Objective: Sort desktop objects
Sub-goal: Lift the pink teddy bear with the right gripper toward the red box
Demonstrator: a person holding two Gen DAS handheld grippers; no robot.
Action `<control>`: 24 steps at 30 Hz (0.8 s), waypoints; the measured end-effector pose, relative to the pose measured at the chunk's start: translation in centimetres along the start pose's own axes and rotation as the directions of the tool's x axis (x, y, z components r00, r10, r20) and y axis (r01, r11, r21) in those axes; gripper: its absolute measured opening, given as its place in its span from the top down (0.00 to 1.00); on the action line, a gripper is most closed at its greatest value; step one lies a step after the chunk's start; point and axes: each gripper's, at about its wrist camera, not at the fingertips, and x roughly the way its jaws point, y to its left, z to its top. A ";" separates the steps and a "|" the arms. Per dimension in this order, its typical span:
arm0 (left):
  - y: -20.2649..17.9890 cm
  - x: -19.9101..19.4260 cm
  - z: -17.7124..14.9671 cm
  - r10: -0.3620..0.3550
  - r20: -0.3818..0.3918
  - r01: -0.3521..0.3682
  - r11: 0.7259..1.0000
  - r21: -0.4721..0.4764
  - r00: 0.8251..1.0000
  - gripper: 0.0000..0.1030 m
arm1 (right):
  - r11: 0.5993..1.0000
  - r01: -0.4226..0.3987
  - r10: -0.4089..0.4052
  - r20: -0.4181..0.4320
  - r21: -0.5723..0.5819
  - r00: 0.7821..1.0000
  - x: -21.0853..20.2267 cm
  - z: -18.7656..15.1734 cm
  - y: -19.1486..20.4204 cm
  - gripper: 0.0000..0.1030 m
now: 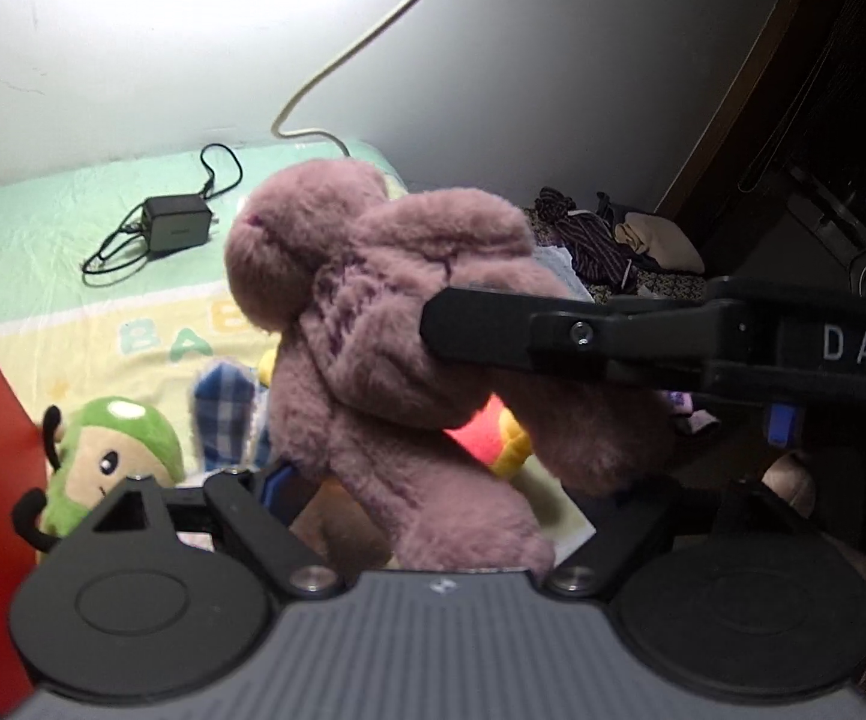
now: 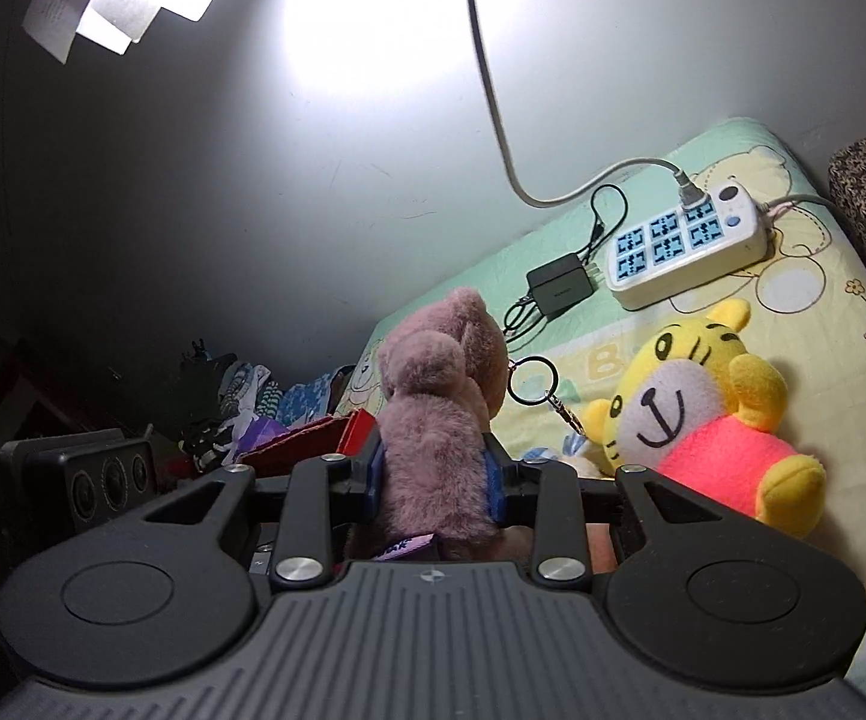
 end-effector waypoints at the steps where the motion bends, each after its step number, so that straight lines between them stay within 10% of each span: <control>1: 0.2 -0.8 -0.1 0.014 0.014 -0.014 1.000 0.002 1.000 0.15 | 1.000 -0.012 0.012 0.001 -0.012 1.000 0.1 -0.1 0.7 0.67; 12: 6.4 -9.5 -2.6 0.217 0.133 -0.220 0.975 0.012 0.967 0.16 | 0.983 -0.138 0.134 -0.046 -0.117 0.990 5.9 -2.2 8.8 0.67; 24: 19.9 -15.0 -5.1 0.413 0.069 -0.415 0.910 0.009 0.908 0.16 | 0.986 -0.168 0.167 -0.154 0.004 0.974 18.0 -7.9 16.5 0.68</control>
